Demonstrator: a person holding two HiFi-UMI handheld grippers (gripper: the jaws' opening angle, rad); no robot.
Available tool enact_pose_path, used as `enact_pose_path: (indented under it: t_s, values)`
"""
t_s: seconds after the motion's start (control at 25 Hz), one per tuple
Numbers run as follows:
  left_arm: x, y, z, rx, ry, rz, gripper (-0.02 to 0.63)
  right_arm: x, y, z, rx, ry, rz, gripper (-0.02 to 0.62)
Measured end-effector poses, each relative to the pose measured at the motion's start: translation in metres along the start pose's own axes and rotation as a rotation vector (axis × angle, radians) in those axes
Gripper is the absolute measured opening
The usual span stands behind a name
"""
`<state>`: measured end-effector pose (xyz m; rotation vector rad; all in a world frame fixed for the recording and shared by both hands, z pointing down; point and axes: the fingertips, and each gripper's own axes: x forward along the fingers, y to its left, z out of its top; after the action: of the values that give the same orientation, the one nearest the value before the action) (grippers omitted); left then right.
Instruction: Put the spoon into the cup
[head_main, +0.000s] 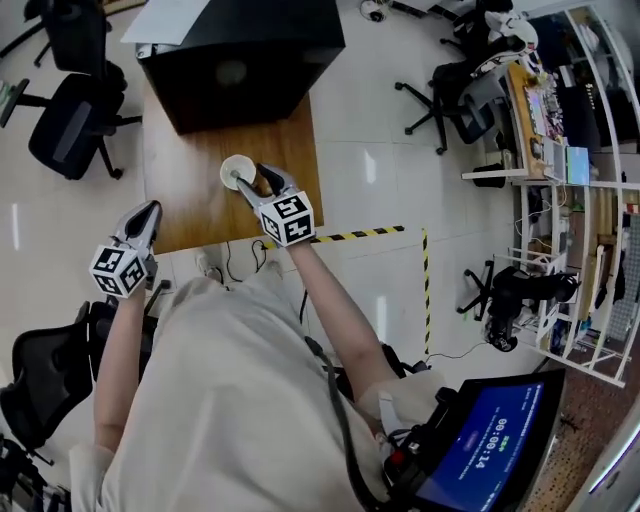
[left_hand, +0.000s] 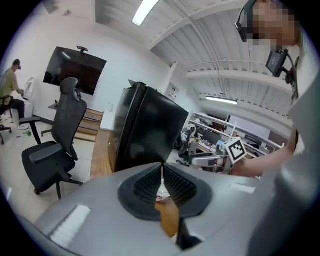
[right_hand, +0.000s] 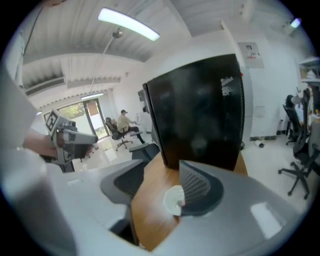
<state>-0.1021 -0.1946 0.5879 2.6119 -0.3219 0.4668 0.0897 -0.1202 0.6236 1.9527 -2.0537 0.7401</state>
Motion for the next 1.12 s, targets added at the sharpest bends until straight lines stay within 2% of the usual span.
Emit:
enact_pose_path:
  t_s: [0.08, 0.24, 0.36, 0.48, 0.64, 0.8, 0.96, 1.12]
  values:
    - [0.007, -0.006, 0.002, -0.023, -0.019, 0.022, 0.0, -0.012, 0.007, 0.011, 0.032, -0.067, 0.038, 0.224]
    - [0.026, -0.039, -0.008, -0.068, -0.039, 0.035, 0.0, -0.047, -0.004, 0.008, 0.115, -0.125, 0.06, 0.224]
    - [0.044, -0.077, -0.014, -0.036, -0.02, -0.002, 0.0, -0.084, -0.032, 0.001, 0.224, -0.173, 0.054, 0.224]
    - [0.054, -0.105, -0.009, 0.005, -0.026, -0.023, 0.0, -0.118, -0.062, -0.013, 0.284, -0.202, 0.028, 0.224]
    - [0.059, -0.129, -0.01, 0.017, -0.056, -0.02, 0.003, -0.166, -0.096, -0.029, 0.32, -0.245, 0.005, 0.223]
    - [0.063, -0.151, -0.026, -0.005, -0.064, -0.029, 0.003, -0.209, -0.115, -0.039, 0.338, -0.309, -0.01, 0.195]
    - [0.059, -0.182, -0.05, -0.001, -0.061, -0.01, 0.003, -0.241, -0.12, -0.049, 0.328, -0.34, 0.023, 0.189]
    - [0.067, -0.232, -0.075, 0.046, -0.044, -0.06, 0.005, -0.281, -0.132, -0.063, 0.323, -0.365, 0.042, 0.173]
